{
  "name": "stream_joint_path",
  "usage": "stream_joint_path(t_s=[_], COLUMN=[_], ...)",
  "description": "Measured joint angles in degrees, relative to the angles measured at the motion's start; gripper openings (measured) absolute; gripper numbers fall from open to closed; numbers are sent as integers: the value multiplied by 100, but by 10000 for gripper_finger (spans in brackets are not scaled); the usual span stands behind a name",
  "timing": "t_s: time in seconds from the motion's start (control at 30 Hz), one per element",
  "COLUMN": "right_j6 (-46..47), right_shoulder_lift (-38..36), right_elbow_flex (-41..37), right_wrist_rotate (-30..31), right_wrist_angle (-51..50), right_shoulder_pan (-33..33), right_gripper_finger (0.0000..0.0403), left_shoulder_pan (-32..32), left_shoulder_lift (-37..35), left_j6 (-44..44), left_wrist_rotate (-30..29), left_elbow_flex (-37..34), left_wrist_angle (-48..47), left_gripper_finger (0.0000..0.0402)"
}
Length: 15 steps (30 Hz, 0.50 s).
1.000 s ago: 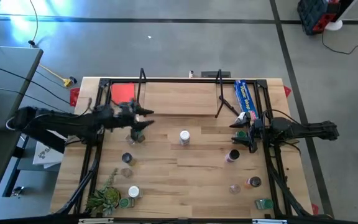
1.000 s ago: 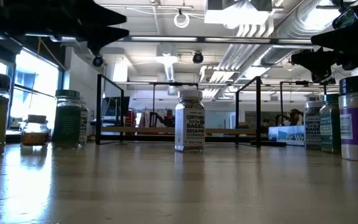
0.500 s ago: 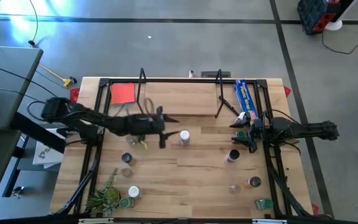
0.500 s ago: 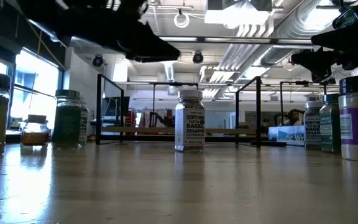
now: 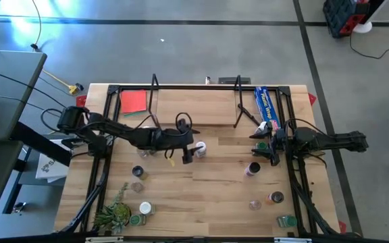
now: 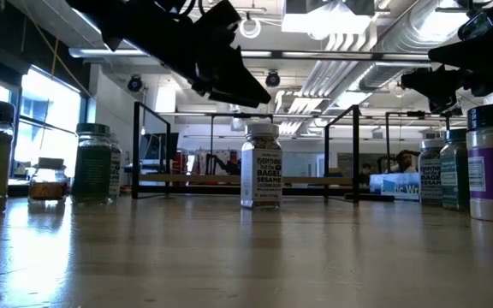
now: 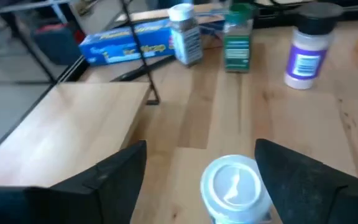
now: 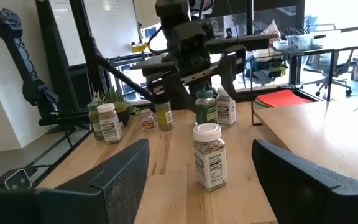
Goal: Shelf spices
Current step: Put the center white seasoning bottle on the shelf
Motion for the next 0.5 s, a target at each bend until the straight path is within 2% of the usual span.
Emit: stream_joint_path(t_s=[0.17, 0.27, 0.4, 0.5], right_j6=[1, 0, 3, 9], right_shoulder_lift=[0, 0, 0, 0], right_elbow_flex=[0, 0, 0, 0], right_wrist_rotate=[0, 0, 0, 0], right_wrist_angle=[0, 0, -2, -1], right_shoulder_pan=[-2, 0, 0, -1], right_gripper_finger=[279, 279, 279, 279], left_shoulder_pan=[-159, -302, -475, -518], left_shoulder_lift=[163, 335, 601, 756], left_j6=[-904, -1368, -1494, -1505], left_wrist_rotate=[-130, -399, -947, -1093], left_elbow_flex=[6, 8, 6, 6], left_wrist_angle=[52, 76, 164, 332], left_gripper_finger=[301, 301, 301, 301])
